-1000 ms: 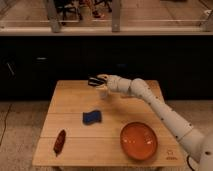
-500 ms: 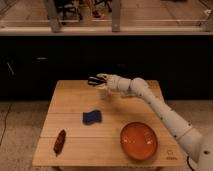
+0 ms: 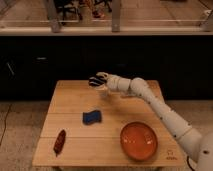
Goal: Place the eraser in the ceramic cup
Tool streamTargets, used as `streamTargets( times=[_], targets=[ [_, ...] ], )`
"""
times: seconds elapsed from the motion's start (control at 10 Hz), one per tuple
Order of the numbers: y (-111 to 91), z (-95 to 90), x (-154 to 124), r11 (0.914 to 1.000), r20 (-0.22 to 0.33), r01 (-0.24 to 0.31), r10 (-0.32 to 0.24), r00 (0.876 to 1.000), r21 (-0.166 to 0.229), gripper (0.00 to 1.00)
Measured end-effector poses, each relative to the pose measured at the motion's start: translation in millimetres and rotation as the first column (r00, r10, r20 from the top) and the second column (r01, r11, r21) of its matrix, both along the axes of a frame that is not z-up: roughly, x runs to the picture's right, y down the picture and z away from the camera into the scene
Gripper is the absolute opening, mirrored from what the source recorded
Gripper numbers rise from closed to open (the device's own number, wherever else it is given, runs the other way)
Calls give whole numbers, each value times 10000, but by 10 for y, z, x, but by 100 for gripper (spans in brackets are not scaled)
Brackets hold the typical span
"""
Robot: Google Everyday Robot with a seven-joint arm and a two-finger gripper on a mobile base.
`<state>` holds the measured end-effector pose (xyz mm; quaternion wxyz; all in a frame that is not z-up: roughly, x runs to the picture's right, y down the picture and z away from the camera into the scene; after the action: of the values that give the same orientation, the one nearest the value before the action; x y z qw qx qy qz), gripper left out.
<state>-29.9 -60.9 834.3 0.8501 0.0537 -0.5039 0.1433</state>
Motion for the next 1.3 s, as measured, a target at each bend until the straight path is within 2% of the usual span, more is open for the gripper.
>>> streamTargets(
  times=[1.3],
  targets=[
    [6,-15,-19,10000,-205,67,-67,9998,21,80]
  ],
)
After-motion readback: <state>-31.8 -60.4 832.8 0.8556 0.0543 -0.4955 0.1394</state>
